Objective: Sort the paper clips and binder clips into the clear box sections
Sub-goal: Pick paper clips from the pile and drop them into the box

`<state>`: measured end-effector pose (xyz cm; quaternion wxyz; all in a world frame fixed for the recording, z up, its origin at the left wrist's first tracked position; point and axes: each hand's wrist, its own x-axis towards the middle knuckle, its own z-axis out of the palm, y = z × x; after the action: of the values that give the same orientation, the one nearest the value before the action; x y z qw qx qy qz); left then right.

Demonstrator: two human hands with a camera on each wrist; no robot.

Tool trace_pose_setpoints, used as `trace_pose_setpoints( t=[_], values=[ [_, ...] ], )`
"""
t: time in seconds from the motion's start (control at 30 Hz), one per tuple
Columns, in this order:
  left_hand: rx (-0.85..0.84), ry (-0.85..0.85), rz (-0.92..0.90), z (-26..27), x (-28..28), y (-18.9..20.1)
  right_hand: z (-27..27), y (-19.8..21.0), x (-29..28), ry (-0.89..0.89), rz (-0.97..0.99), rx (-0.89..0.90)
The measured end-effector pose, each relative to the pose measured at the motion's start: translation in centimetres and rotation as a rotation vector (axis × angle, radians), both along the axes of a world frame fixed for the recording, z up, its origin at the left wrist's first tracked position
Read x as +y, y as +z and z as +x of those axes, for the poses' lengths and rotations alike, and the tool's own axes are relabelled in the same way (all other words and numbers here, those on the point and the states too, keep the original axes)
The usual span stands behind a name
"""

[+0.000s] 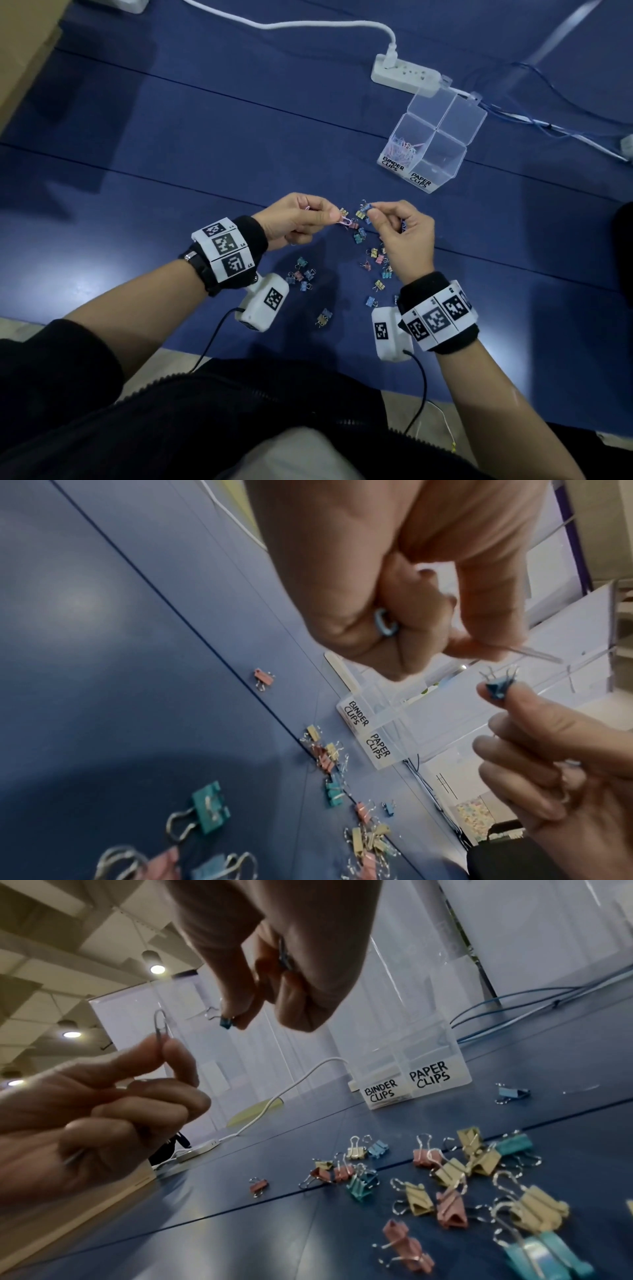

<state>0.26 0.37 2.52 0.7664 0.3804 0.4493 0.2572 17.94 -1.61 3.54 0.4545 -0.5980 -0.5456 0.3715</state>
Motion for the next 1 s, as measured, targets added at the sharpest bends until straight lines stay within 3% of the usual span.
trace_pose_setpoints(
  t=[0.13, 0.2, 0.27, 0.33, 0.43, 0.53, 0.6, 0.73, 0.87, 0.93, 1.0],
  values=[
    [-0.234, 0.132, -0.192, -0.2, 0.4, -0.1, 0.5, -0.9, 0.0, 0.044, -0.189, -0.039],
    [-0.289, 0.199, -0.246, -0.3, 0.5, -0.2, 0.8, -1.9, -0.1, 0.131, -0.310, -0.202],
    [-0.292, 0.251, -0.259, -0.4, 0.5, -0.4, 0.8, -2.8, -0.3, 0.259, -0.414, -0.464],
    [-0.259, 0.286, -0.261, -0.6, 0.6, -0.6, 0.9, -3.8, -0.4, 0.335, -0.481, -0.619],
    [-0.182, 0.331, -0.286, -0.8, 0.7, -0.8, 1.1, -4.2, -0.4, 0.318, -0.520, -0.680],
    [-0.149, 0.367, -0.332, -0.7, 1.1, -0.9, 1.3, -3.4, 0.2, 0.209, -0.441, -0.656],
    [-0.140, 0.379, -0.365, -0.5, 1.4, -0.9, 1.6, -2.6, 0.8, 0.092, -0.395, -0.478],
    [-0.110, 0.350, -0.404, 0.8, 2.4, -0.3, 1.8, -1.5, 1.2, -0.042, -0.572, 0.324],
    [-0.061, 0.435, -0.459, 3.2, 3.3, 0.4, 1.6, -1.2, 1.4, -0.109, -0.820, 0.955],
    [-0.126, 0.502, -0.564, 4.2, 4.0, 0.6, 1.8, -1.1, 1.8, -0.129, -0.921, 1.109],
    [-0.200, 0.536, -0.649, 5.1, 5.0, 1.2, 2.4, -0.3, 2.7, -0.146, -0.922, 1.129]
  ],
)
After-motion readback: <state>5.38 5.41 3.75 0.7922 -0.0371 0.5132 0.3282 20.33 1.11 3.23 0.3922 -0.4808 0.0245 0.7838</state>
